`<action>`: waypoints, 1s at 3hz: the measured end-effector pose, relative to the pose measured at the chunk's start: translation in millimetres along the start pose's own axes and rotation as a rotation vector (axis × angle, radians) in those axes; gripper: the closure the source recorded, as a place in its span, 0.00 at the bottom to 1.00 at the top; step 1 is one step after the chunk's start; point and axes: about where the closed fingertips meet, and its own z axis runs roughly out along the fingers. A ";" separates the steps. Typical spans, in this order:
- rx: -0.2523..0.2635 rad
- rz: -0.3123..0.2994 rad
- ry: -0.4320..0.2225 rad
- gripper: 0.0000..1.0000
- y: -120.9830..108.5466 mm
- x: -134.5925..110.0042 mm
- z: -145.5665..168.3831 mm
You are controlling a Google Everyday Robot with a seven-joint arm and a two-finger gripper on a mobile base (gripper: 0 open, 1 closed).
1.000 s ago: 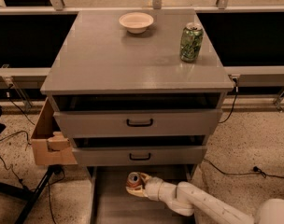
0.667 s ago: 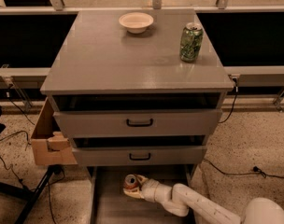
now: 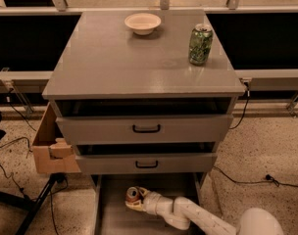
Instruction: Place coke can into bottom drawer
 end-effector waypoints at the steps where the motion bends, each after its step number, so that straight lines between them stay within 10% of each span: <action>1: 0.028 0.034 0.021 1.00 -0.2 26.7 8.6; 2: 0.031 0.036 0.023 1.00 -0.6 29.2 8.9; 3: 0.027 0.037 0.021 0.75 0.9 28.2 10.8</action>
Offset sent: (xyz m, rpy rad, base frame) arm 0.0021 0.0001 -0.0252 -0.0055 0.0278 -0.0334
